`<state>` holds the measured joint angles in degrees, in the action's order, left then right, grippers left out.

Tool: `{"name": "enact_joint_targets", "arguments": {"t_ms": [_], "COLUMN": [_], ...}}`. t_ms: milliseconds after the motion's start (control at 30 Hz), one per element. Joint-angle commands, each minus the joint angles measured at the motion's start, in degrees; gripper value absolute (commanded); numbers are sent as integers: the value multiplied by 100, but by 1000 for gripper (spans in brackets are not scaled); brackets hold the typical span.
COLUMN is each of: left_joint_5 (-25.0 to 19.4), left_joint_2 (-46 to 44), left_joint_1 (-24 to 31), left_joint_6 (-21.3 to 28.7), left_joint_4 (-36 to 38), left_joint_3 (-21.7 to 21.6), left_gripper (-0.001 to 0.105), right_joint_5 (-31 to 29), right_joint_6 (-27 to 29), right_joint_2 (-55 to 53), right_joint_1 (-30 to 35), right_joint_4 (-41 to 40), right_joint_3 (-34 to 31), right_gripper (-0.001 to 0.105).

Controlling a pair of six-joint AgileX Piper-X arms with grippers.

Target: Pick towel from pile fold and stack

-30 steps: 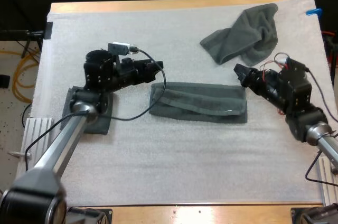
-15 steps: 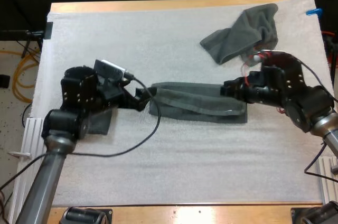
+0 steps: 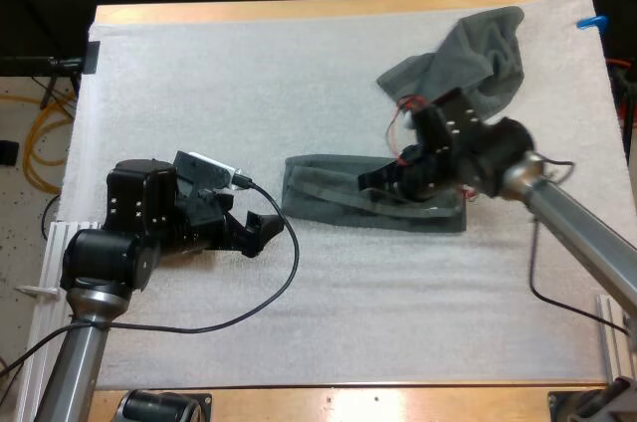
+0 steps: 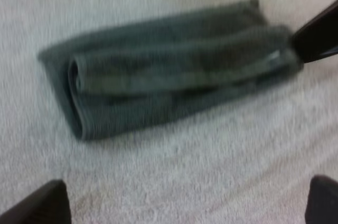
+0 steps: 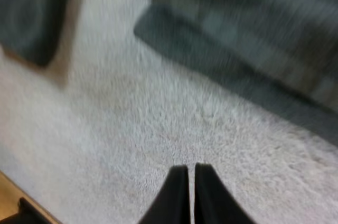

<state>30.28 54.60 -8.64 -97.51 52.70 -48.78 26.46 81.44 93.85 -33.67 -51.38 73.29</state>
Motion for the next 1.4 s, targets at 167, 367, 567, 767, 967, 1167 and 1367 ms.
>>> {"name": "enact_joint_targets", "arguments": {"t_ms": [167,367,567,767,967,1167,1367], "left_joint_5": [-13,-13,-13,-13,-13,-13,-13], "left_joint_2": [-34,-34,-34,-34,-34,-34,-34], "left_joint_1": [-2,-2,-2,-2,-2,-2,-2], "left_joint_6": [48,48,48,48,48,48,48], "left_joint_4": [165,184,184,184,184,184,184], "left_joint_3": [-26,-26,-26,-26,-26,-26,-26], "left_gripper": [86,86,86,86,86,86,86], "right_joint_5": [277,277,277,-156,-965,-2403,-3697], "right_joint_6": [77,84,85,103,103,103,127], "right_joint_2": [871,1503,1950,2117,2117,2106,1902], "right_joint_1": [-60,-60,-60,-49,3,85,83], "right_joint_4": [-153,-163,-159,-26,294,906,1217], "right_joint_3": [295,512,644,678,703,734,1180], "right_gripper": [0,0,0,0,0,0,0]}}
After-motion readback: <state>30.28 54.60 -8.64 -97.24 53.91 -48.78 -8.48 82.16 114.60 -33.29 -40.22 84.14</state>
